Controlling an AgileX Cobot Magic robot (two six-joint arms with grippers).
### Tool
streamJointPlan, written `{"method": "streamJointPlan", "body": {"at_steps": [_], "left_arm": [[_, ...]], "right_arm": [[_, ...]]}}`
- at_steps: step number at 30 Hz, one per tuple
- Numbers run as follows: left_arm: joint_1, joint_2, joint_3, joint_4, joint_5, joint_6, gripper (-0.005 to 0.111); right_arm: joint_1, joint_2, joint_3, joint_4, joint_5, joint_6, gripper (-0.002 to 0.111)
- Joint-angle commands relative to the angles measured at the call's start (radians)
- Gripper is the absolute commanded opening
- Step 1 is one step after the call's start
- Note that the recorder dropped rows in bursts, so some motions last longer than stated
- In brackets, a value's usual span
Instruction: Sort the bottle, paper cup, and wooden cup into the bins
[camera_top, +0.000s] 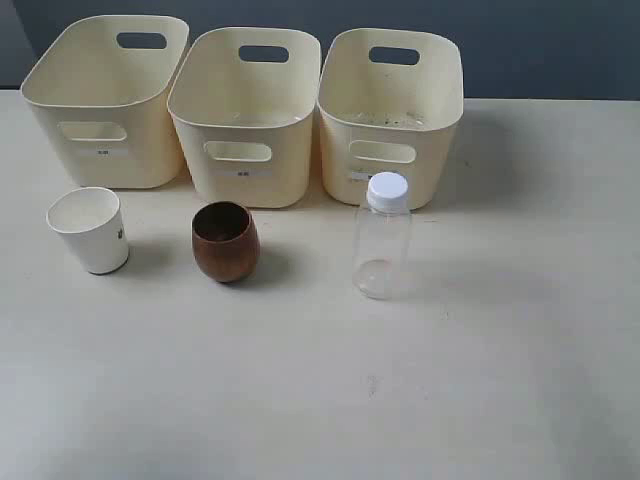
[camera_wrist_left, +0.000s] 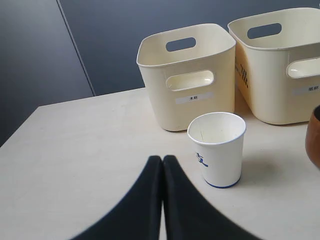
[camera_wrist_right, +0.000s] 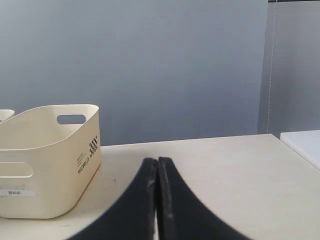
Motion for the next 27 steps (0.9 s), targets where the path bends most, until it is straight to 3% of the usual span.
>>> {"method": "streamJointPlan", "body": {"at_steps": [1,27], "left_arm": [[-0.005,0.005,-0.005,-0.004,-0.005,-0.001,0.0],[-0.005,0.005,-0.005,-0.004,-0.005,-0.001,0.0]], "right_arm": [[-0.005,-0.004,0.003,-0.002,-0.007,-0.001,-0.001],[-0.005,-0.004,0.003,-0.003,-0.007,-0.001,-0.001]]}}
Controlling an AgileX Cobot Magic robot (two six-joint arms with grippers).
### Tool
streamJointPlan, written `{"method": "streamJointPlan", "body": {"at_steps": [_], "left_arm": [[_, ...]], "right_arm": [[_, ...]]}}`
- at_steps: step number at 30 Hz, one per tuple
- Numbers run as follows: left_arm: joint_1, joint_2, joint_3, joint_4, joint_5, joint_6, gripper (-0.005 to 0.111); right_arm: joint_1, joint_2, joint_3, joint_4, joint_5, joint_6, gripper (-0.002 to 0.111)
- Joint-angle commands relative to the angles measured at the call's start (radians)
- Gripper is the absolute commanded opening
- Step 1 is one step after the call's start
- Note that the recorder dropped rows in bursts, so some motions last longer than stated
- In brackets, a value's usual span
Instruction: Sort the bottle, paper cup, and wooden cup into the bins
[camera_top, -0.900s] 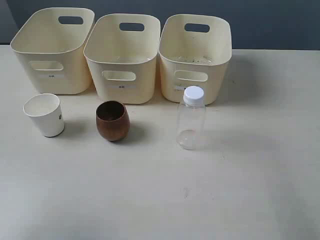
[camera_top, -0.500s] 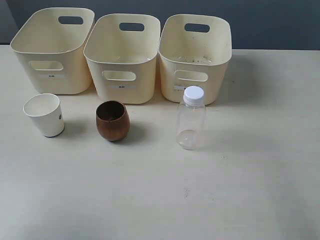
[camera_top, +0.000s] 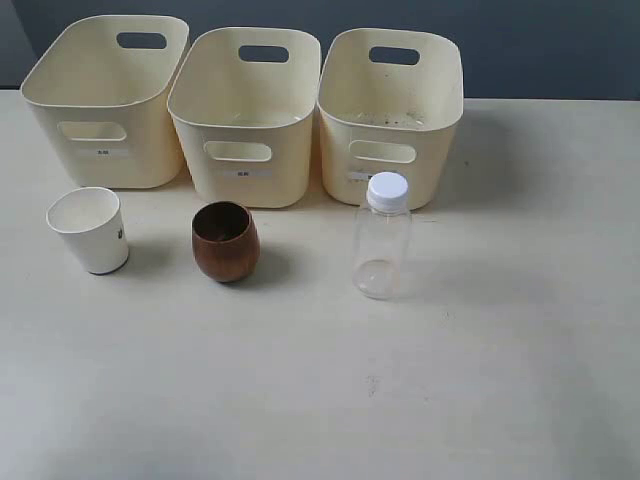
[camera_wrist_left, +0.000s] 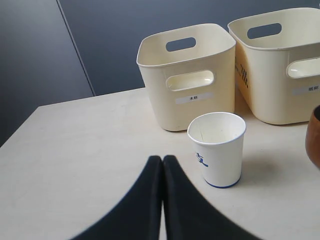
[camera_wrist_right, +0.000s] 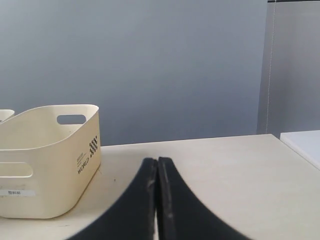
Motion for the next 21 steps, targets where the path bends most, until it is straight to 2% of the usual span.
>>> {"method": "streamJointPlan", "body": {"at_steps": [1,4,12,15,21], "left_arm": [[-0.005,0.005,-0.005,-0.004,-0.005,-0.001,0.0],[-0.005,0.005,-0.005,-0.004,-0.005,-0.001,0.0],[-0.005,0.005,-0.005,-0.004,-0.005,-0.001,0.0],[-0.005,0.005,-0.005,-0.004,-0.005,-0.001,0.0],[-0.005,0.005,-0.005,-0.004,-0.005,-0.001,0.0]], "right_arm": [[-0.005,-0.004,0.003,-0.002,-0.017,-0.001,-0.001],[-0.005,-0.004,0.003,0.05,-0.092,0.016,-0.001],[-0.005,-0.004,0.003,0.451,-0.33,0.055,-0.001],[-0.005,-0.004,0.003,0.468,-0.38,0.055,-0.001],[-0.005,-0.004,0.003,0.47,-0.372,0.055,-0.001]]}}
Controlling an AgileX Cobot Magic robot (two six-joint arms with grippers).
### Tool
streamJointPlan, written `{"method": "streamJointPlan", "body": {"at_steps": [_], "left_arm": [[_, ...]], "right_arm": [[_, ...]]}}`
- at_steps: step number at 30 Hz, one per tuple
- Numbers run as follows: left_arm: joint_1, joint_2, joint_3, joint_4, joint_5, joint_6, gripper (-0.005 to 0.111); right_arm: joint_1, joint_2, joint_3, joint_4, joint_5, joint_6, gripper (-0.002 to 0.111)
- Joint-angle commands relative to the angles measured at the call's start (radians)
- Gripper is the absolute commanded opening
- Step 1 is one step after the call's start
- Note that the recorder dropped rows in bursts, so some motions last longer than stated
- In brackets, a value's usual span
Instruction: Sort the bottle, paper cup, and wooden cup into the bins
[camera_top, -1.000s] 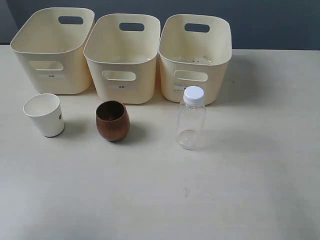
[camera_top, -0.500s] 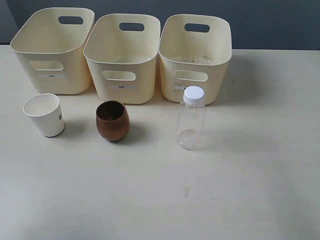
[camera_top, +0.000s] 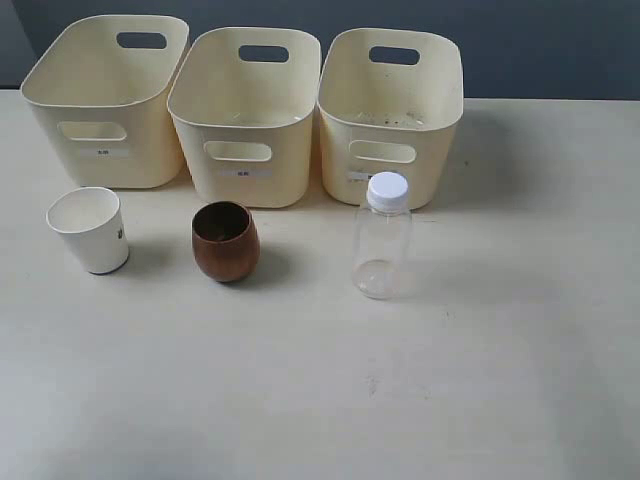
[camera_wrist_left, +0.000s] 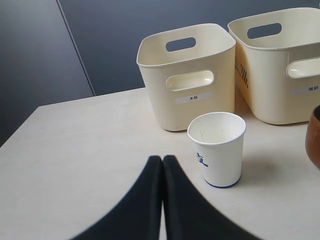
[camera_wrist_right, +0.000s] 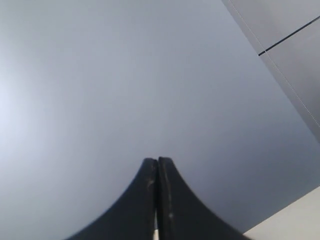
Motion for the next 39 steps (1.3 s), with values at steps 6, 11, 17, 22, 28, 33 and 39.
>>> {"method": "streamJointPlan", "body": {"at_steps": [6,11,17,22,28,33,39], "left_arm": [[-0.005,0.005,-0.005,-0.004,-0.005,-0.001,0.0],[-0.005,0.005,-0.005,-0.004,-0.005,-0.001,0.0],[-0.005,0.005,-0.005,-0.004,-0.005,-0.001,0.0],[-0.005,0.005,-0.005,-0.004,-0.005,-0.001,0.0],[-0.005,0.005,-0.005,-0.004,-0.005,-0.001,0.0],[-0.005,0.005,-0.005,-0.004,-0.005,-0.001,0.0],[-0.005,0.005,-0.005,-0.004,-0.005,-0.001,0.0]], "right_arm": [[-0.005,-0.004,0.001,-0.044,0.004,-0.016,-0.001],[-0.003,-0.004,0.001,-0.035,-0.007,0.047,-0.001],[-0.003,-0.004,-0.086,-0.301,0.151,0.152,-0.001],[-0.003,0.035,-0.278,-0.361,0.147,0.187,-0.001],[-0.003,0.248,-0.524,-0.52,0.185,0.188,-0.001],[0.004,0.44,-0.693,-0.652,0.221,0.188,-0.001],[0.223,0.716,-0.825,-0.768,0.374,0.127,-0.001]]}}
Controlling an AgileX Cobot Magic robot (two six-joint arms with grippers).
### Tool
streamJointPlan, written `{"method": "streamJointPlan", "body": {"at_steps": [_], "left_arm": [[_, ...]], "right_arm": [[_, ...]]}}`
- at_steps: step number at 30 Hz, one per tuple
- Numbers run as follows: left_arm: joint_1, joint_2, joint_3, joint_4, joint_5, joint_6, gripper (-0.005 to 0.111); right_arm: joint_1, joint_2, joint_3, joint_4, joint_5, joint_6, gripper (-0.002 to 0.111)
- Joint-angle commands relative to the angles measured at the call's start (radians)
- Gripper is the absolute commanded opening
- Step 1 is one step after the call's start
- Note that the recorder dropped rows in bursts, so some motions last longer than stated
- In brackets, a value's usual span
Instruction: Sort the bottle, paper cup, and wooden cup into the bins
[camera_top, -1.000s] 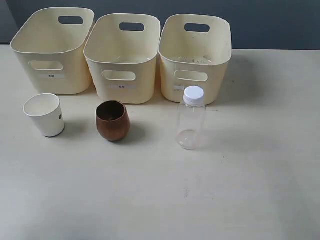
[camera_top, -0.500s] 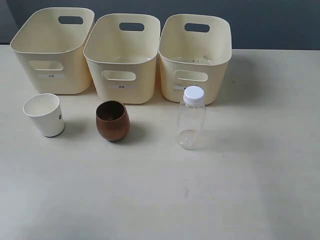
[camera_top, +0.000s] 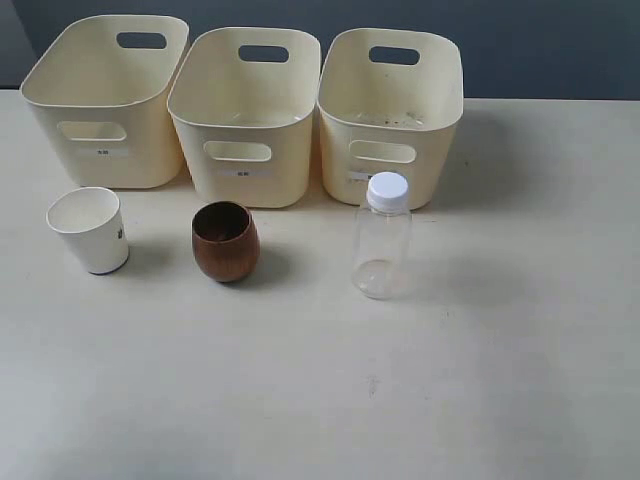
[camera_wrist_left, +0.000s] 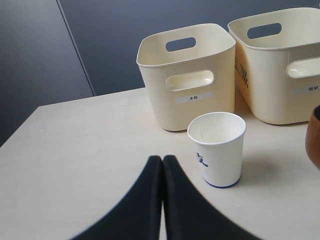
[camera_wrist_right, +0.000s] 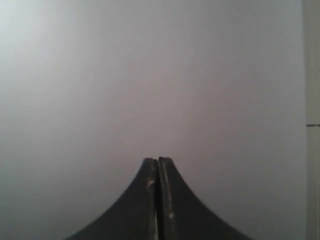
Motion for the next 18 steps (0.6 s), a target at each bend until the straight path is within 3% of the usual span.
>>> {"method": "streamJointPlan", "body": {"at_steps": [1,4,8,10,12,18], "left_arm": [[-0.005,0.005,-0.005,-0.004,-0.005,-0.001,0.0],[-0.005,0.005,-0.005,-0.004,-0.005,-0.001,0.0],[-0.005,0.005,-0.005,-0.004,-0.005,-0.001,0.0],[-0.005,0.005,-0.005,-0.004,-0.005,-0.001,0.0],[-0.005,0.005,-0.005,-0.004,-0.005,-0.001,0.0],[-0.005,0.005,-0.005,-0.004,-0.005,-0.001,0.0]], "right_arm": [[0.206,0.218,-0.091,-0.038,0.119,-0.075,-0.001],[0.373,0.432,-0.212,-0.038,0.304,-0.21,-0.001],[0.488,0.672,-0.35,-0.035,0.487,-0.294,-0.001],[0.504,0.766,-0.41,-0.013,0.567,-0.301,-0.001],[0.504,0.833,-0.465,0.12,0.668,-0.446,-0.001],[0.504,0.91,-0.563,0.399,0.777,-0.651,-0.001]]}}
